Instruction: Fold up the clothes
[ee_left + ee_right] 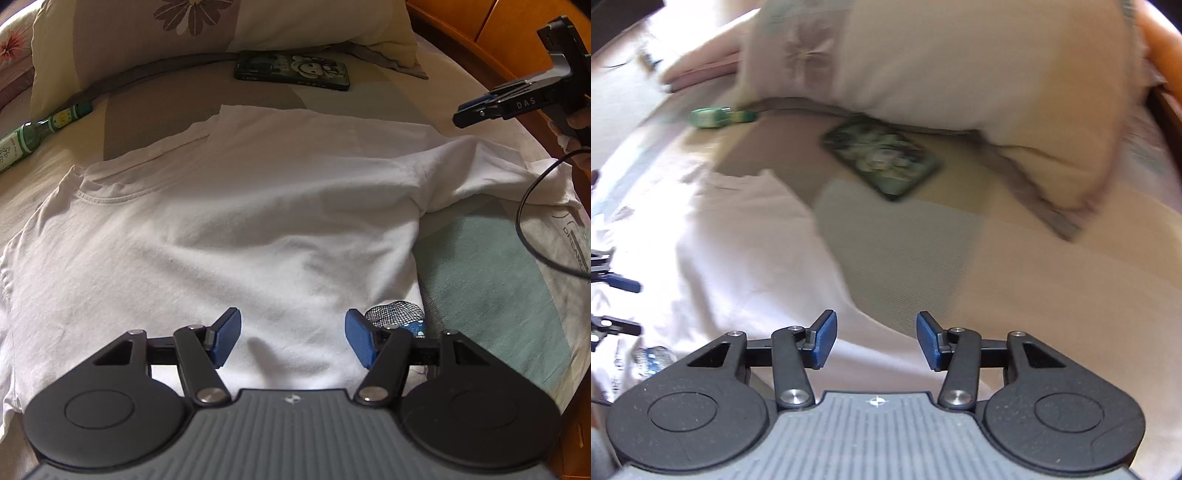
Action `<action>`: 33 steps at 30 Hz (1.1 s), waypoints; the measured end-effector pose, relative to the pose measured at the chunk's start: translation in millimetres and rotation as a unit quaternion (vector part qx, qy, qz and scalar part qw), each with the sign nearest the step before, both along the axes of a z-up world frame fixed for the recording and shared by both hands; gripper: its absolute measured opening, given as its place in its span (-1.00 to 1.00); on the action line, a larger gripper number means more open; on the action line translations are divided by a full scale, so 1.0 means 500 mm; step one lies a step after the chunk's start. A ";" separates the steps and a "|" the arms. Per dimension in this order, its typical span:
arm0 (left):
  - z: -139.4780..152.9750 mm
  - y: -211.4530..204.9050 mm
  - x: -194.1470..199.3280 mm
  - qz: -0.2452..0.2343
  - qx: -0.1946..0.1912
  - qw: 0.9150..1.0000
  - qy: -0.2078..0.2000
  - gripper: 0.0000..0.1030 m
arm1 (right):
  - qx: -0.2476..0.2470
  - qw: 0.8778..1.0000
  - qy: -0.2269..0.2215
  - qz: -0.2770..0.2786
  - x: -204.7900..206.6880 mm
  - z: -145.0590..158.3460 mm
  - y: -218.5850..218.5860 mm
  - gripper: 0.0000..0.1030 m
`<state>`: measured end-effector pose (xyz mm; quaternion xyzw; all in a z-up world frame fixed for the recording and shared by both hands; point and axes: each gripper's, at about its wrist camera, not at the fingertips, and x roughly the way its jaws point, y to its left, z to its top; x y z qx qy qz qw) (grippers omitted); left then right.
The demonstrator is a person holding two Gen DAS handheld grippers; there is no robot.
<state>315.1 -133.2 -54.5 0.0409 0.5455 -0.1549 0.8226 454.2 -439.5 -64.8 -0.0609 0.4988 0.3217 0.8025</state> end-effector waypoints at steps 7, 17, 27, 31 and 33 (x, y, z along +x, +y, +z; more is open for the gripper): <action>-0.011 0.000 0.002 0.007 0.000 1.000 0.002 0.23 | 0.078 0.987 0.136 0.028 0.100 -0.090 0.042 0.11; -0.036 0.009 0.018 0.041 -0.010 0.999 0.020 0.28 | 0.228 0.932 0.282 0.013 0.162 -0.172 0.016 -0.08; -0.049 0.007 0.042 0.032 -0.012 0.999 0.028 0.30 | 0.228 0.936 0.267 -0.028 0.111 -0.196 -0.017 -0.98; -0.045 -0.001 0.043 0.016 -0.009 0.999 0.026 0.30 | 0.225 0.954 0.185 -0.074 0.152 -0.145 -0.030 -0.93; -0.044 -0.002 0.045 0.015 -0.009 1.000 0.026 0.30 | 0.213 0.957 0.180 -0.084 0.172 -0.145 -0.030 -0.93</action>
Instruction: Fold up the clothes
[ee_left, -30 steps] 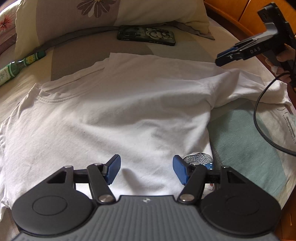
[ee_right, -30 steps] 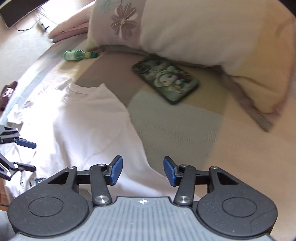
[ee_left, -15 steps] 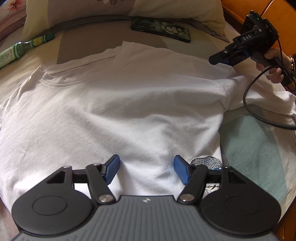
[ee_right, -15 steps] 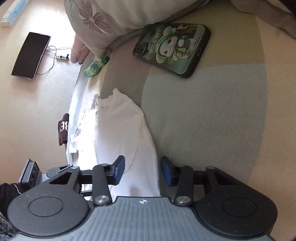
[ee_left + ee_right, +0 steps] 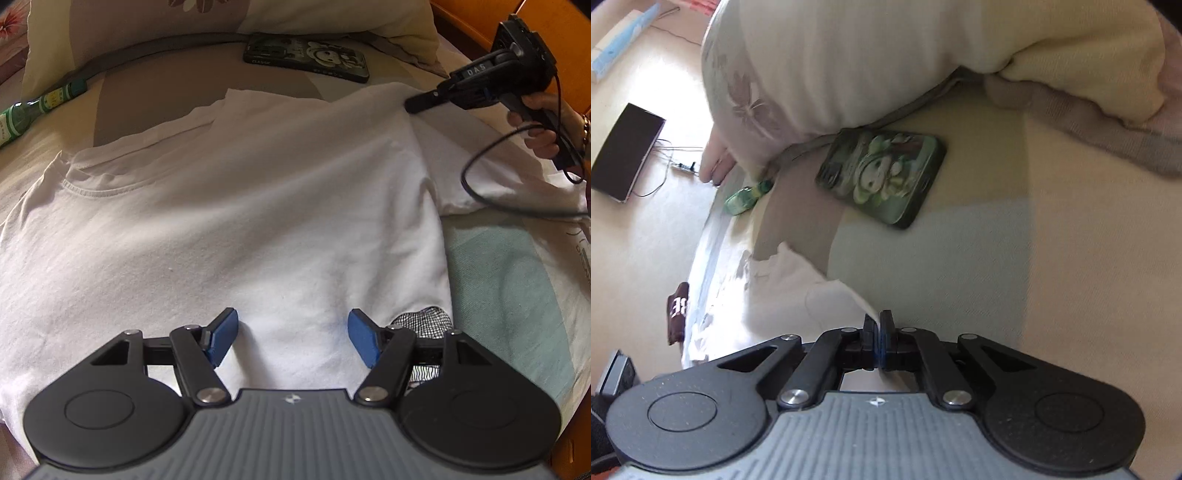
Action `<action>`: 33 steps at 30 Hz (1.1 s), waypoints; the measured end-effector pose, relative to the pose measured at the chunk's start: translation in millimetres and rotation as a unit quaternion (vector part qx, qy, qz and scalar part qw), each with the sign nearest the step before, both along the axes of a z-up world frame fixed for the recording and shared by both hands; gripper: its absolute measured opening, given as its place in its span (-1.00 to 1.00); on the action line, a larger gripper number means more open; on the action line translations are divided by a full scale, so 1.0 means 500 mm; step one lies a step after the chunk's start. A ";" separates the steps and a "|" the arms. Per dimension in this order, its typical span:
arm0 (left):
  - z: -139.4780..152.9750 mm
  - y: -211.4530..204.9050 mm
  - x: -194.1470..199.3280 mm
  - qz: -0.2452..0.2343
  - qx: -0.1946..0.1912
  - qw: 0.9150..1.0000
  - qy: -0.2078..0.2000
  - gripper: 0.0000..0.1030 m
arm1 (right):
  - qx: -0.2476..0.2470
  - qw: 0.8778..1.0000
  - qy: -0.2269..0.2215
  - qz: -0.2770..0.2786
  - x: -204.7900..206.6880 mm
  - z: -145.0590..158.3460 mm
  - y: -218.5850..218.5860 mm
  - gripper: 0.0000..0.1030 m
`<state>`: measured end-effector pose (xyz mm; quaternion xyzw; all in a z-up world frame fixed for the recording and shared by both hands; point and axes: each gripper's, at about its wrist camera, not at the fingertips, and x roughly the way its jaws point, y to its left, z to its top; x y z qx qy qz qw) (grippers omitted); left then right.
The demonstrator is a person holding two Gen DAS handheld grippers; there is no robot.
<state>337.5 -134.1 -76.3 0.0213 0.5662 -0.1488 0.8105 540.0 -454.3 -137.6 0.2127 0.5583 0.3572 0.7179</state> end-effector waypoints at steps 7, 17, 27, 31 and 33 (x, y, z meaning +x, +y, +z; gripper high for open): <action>0.010 0.016 -0.002 0.011 0.001 1.000 -0.013 0.30 | -0.046 0.998 -0.037 -0.028 -0.023 0.056 -0.005 -0.61; 0.004 0.045 -0.010 0.036 0.000 0.999 -0.019 0.30 | -0.076 0.987 -0.104 0.095 0.024 0.077 0.210 -0.51; -0.012 0.098 -0.033 0.074 -0.011 0.997 -0.014 0.30 | -0.187 0.948 -0.203 0.158 -0.031 0.056 0.317 -0.88; -0.005 0.108 -0.034 0.082 -0.009 0.996 -0.017 0.30 | -0.165 0.967 -0.168 0.098 0.026 0.064 0.325 -0.86; 0.005 0.110 -0.034 0.076 -0.005 0.997 -0.021 0.30 | -0.154 0.973 -0.153 0.076 0.029 0.073 0.314 -0.78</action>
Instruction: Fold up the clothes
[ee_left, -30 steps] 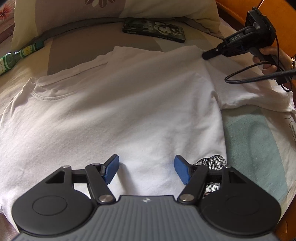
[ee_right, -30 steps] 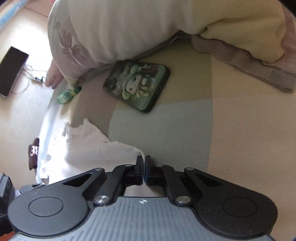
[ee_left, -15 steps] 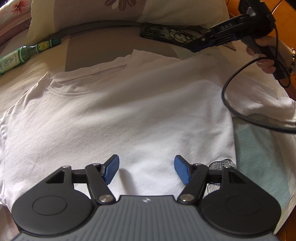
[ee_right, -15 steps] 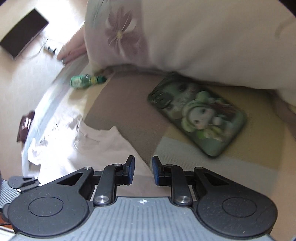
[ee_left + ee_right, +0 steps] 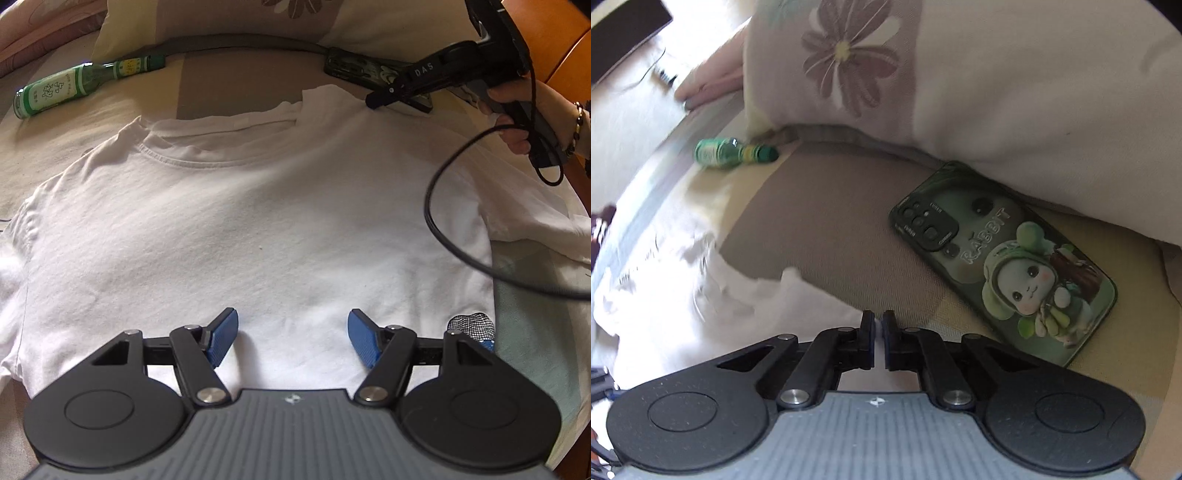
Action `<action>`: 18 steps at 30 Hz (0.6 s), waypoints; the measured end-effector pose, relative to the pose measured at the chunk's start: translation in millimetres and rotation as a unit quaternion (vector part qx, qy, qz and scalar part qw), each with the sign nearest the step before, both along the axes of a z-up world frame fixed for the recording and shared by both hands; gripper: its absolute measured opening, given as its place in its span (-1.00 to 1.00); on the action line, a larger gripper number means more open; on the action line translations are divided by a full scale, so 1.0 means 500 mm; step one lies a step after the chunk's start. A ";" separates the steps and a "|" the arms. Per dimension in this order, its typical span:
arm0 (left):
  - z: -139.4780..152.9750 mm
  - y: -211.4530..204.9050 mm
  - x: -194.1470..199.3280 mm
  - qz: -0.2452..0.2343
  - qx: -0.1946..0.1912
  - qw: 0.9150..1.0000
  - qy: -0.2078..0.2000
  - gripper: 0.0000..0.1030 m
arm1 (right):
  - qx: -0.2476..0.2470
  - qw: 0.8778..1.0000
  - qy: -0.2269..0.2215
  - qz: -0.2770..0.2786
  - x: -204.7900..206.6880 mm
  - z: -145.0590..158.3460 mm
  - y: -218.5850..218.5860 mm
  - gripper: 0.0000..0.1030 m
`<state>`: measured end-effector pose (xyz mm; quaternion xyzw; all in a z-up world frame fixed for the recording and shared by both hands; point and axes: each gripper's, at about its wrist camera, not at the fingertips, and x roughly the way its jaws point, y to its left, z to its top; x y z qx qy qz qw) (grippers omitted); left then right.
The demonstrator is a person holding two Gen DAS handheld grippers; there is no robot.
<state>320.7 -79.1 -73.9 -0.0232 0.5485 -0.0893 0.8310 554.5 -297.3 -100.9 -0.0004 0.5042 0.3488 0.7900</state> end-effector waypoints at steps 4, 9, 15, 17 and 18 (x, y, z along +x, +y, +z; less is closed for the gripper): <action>0.024 0.003 -0.001 -0.016 0.012 1.000 -0.015 0.30 | 0.045 0.997 0.000 -0.060 -0.069 0.052 -0.077 -0.62; 0.042 -0.001 0.000 -0.013 -0.001 1.000 -0.019 0.30 | 0.106 0.971 0.058 -0.204 -0.255 0.071 -0.230 -0.26; 0.047 -0.050 -0.006 -0.058 -0.013 0.998 -0.010 0.30 | 0.151 0.892 0.105 -0.412 -0.526 0.015 -0.413 -0.10; 0.042 -0.073 -0.008 -0.083 -0.011 0.996 -0.006 0.30 | 0.171 0.847 0.102 -0.493 -0.600 -0.013 -0.486 -0.10; 0.039 -0.086 -0.010 -0.094 -0.009 0.996 -0.003 0.30 | 0.183 0.821 0.095 -0.532 -0.634 -0.026 -0.524 -0.09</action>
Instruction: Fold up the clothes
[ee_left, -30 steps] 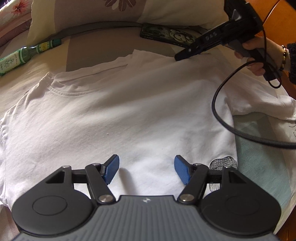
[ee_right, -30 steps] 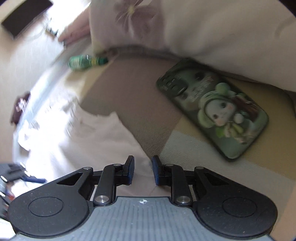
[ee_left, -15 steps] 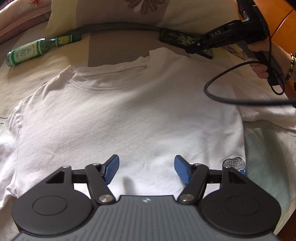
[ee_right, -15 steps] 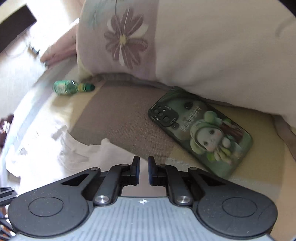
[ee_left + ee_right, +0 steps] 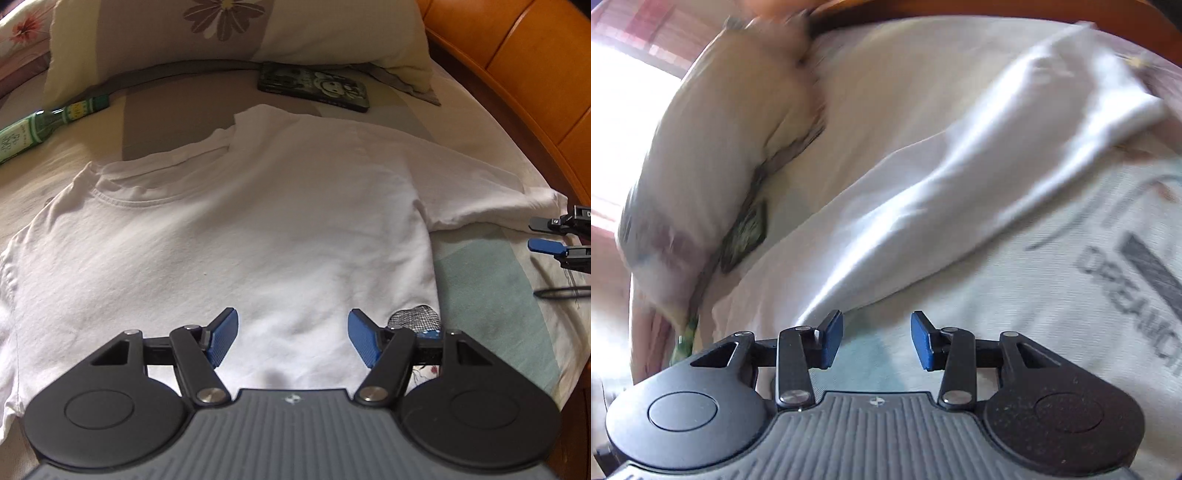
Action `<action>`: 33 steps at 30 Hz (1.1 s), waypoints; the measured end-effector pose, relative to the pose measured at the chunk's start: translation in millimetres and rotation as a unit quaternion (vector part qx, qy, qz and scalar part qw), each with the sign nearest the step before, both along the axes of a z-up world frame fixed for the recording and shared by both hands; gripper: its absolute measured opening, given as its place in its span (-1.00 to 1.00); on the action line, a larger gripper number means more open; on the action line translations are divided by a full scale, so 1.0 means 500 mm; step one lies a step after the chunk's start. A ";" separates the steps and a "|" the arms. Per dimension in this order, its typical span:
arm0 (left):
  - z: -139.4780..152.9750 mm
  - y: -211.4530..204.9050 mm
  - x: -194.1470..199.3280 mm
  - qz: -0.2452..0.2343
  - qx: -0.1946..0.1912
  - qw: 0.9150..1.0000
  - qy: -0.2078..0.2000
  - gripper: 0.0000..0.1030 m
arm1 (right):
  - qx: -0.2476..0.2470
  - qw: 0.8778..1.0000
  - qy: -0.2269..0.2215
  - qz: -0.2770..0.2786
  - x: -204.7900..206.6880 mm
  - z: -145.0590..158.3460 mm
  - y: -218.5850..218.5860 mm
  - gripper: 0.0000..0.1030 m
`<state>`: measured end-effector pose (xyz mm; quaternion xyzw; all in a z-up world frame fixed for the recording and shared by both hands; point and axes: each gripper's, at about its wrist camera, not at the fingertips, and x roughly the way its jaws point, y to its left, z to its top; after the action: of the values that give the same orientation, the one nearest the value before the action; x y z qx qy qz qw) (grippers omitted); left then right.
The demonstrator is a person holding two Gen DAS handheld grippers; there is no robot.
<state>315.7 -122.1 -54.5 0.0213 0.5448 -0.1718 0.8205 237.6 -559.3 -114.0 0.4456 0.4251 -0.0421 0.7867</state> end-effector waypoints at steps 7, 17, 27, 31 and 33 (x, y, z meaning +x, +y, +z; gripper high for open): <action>-0.009 -0.089 -0.007 -0.073 0.005 0.997 0.007 0.30 | 0.070 0.965 -0.089 -0.235 -0.139 -0.079 -0.133 -0.12; -0.016 -0.146 -0.020 -0.115 0.005 0.993 0.008 0.30 | 0.032 0.943 -0.127 -0.307 -0.102 -0.099 -0.182 -0.33; -0.013 -0.127 -0.029 -0.104 0.011 0.994 0.010 0.30 | -0.036 0.961 -0.054 -0.267 -0.118 -0.025 -0.199 -0.72; -0.013 -0.115 -0.029 -0.097 0.011 0.995 0.007 0.30 | -0.077 0.962 -0.031 -0.259 -0.138 0.010 -0.193 -0.72; -0.014 -0.110 -0.030 -0.094 0.010 0.995 0.006 0.30 | -0.103 0.961 -0.012 -0.257 -0.143 0.020 -0.190 -0.57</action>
<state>300.5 -177.0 -61.6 0.0794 0.5468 -0.2434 0.7972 166.3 -654.3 -104.1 0.4566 0.2804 -0.2813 0.7961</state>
